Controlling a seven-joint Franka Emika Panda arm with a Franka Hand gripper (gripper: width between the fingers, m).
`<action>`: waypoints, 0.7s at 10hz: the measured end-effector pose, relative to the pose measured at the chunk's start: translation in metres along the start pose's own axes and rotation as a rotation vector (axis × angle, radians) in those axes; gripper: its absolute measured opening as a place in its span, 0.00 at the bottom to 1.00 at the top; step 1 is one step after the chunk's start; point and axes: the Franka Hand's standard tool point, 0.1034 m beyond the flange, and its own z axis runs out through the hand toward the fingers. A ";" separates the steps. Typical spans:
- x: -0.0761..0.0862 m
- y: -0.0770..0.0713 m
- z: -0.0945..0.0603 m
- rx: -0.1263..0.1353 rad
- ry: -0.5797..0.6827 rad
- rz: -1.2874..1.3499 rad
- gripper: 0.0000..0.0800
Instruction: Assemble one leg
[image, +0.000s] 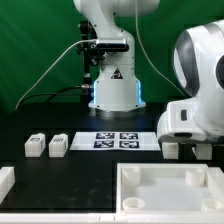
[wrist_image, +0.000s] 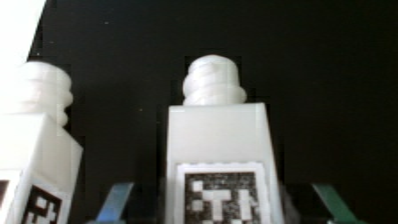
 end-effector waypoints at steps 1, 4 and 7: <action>0.000 0.000 0.000 0.000 0.000 0.000 0.36; 0.001 0.012 -0.061 -0.061 0.109 -0.118 0.36; -0.011 0.037 -0.167 -0.021 0.453 -0.199 0.36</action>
Offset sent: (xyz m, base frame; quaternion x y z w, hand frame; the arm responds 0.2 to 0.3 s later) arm 0.0717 -0.0390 0.0763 -0.1025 0.1446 -0.1376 0.9745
